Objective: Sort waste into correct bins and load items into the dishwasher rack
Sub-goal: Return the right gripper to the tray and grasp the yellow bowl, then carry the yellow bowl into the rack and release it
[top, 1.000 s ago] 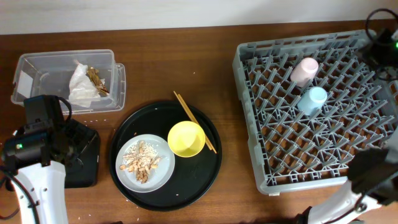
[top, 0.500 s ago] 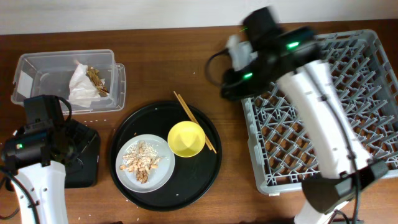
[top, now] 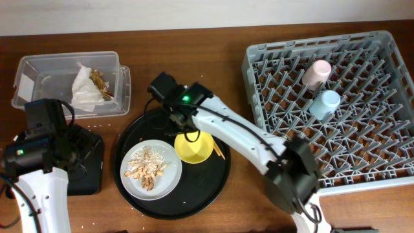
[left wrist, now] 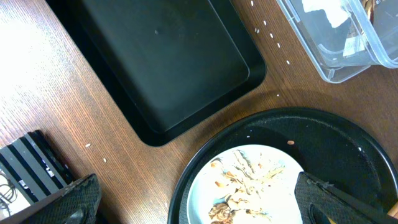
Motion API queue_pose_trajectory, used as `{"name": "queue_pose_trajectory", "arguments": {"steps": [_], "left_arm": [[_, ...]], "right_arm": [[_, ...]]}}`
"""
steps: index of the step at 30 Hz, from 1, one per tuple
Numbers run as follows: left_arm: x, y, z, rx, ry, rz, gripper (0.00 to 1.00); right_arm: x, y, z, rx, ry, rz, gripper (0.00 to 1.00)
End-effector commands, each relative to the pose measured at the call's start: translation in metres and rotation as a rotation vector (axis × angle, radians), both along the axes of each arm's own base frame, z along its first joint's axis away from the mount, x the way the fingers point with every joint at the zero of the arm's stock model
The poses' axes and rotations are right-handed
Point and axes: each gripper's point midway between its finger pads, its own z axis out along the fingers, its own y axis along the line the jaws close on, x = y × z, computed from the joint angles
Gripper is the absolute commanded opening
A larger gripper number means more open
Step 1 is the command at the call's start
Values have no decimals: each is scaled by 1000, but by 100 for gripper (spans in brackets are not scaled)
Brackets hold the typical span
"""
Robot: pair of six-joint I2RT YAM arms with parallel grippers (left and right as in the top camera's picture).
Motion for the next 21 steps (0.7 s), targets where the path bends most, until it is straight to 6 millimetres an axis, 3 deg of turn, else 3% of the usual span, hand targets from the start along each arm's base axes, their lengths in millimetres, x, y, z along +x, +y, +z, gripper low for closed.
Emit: {"name": "queue_pose_trajectory", "arguments": {"steps": [1,6,12,16,21], "left_arm": [[-2,1,2,1,-10,14,99],[-2,1,2,1,-11,14,99],[-2,1,2,1,-11,14,99],[-2,1,2,1,-10,14,99],[-2,1,2,1,-11,14,99]], "right_arm": [[-4,-1,-36,-55,54,-105,35],[-20,8,-69,-105,103,-97,35],[-21,8,-77,-136,82,-114,34],[-20,8,-77,-140,77,-115,10],[-29,19,-68,-75,131,-92,4]]}}
